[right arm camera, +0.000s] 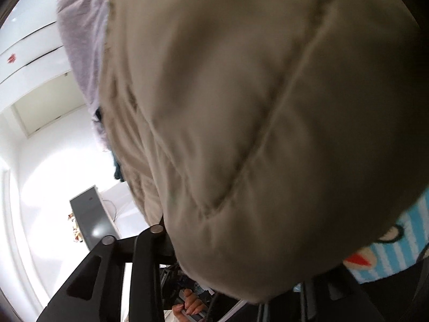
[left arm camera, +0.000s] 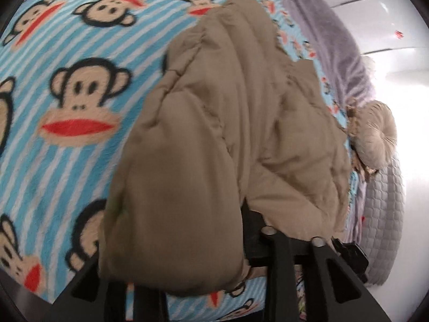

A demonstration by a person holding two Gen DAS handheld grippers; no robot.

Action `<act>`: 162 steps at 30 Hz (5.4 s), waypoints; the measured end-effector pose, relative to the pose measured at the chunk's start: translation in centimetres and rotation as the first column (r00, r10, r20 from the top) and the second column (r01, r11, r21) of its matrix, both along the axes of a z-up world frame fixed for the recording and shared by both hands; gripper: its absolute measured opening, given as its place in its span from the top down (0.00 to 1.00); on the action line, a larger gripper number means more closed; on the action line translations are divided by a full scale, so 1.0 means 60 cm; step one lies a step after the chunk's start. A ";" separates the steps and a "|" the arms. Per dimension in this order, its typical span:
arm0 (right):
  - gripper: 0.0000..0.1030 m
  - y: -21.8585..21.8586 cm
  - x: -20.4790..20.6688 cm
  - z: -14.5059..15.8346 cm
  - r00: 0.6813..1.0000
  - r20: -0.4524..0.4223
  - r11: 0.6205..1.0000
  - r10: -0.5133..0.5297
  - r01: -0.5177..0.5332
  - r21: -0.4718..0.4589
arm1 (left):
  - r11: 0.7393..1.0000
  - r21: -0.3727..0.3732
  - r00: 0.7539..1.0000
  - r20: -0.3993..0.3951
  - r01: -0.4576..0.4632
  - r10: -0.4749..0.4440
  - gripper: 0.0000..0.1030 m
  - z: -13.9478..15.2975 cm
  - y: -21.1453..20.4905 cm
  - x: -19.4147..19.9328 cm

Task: Fold large clothes

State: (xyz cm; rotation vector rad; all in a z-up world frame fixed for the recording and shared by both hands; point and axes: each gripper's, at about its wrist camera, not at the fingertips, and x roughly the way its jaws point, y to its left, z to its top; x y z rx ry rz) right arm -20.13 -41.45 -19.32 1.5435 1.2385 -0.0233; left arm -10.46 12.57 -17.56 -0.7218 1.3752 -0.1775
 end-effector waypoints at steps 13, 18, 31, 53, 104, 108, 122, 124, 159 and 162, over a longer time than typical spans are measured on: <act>0.45 0.029 0.017 0.109 0.903 0.025 0.890 0.428 -0.417 -0.185 | 0.954 0.299 0.998 0.055 0.007 -0.024 0.51 0.117 0.073 -0.072; 0.53 0.042 0.061 0.160 0.842 0.129 0.844 0.524 -0.492 -0.214 | 0.950 0.313 0.992 0.122 -0.014 -0.026 0.51 0.158 0.089 -0.053; 0.55 0.126 0.118 0.104 0.767 -0.229 0.561 0.599 -0.606 -0.564 | 0.908 0.379 0.983 -0.035 0.180 -0.181 0.51 0.029 0.017 0.010; 0.34 0.228 0.167 0.178 0.794 -0.261 0.522 0.549 -0.570 -0.635 | 0.855 0.468 0.963 0.030 0.222 -0.267 0.05 0.105 0.011 0.036; 0.85 0.297 0.281 0.155 0.771 -0.125 0.420 0.625 -0.466 -0.778 | 0.860 -0.068 0.863 0.066 0.505 -0.501 0.72 0.056 -0.044 0.197; 0.85 0.280 0.321 0.121 0.785 -0.091 0.464 0.613 -0.451 -0.762 | 0.866 -0.016 0.863 0.101 0.499 -0.495 0.72 0.169 -0.096 0.177; 0.94 0.197 0.364 0.041 0.837 0.063 0.724 0.544 -0.429 -0.540 | 0.791 0.216 0.802 0.053 0.572 -0.594 0.71 0.328 -0.447 0.153; 0.94 0.177 0.363 0.042 0.845 0.077 0.762 0.529 -0.433 -0.481 | 0.782 0.234 0.797 0.043 0.578 -0.603 0.69 0.328 -0.479 0.153; 0.18 -0.002 0.002 0.209 0.852 0.235 0.829 0.468 -0.331 -0.451 | 0.580 -0.037 0.581 -0.002 0.814 -0.814 0.25 0.135 -0.787 0.174; 0.18 0.011 0.023 0.203 0.872 0.212 0.827 0.442 -0.305 -0.472 | 0.584 0.032 0.582 0.068 0.811 -0.811 0.25 0.177 -0.769 0.176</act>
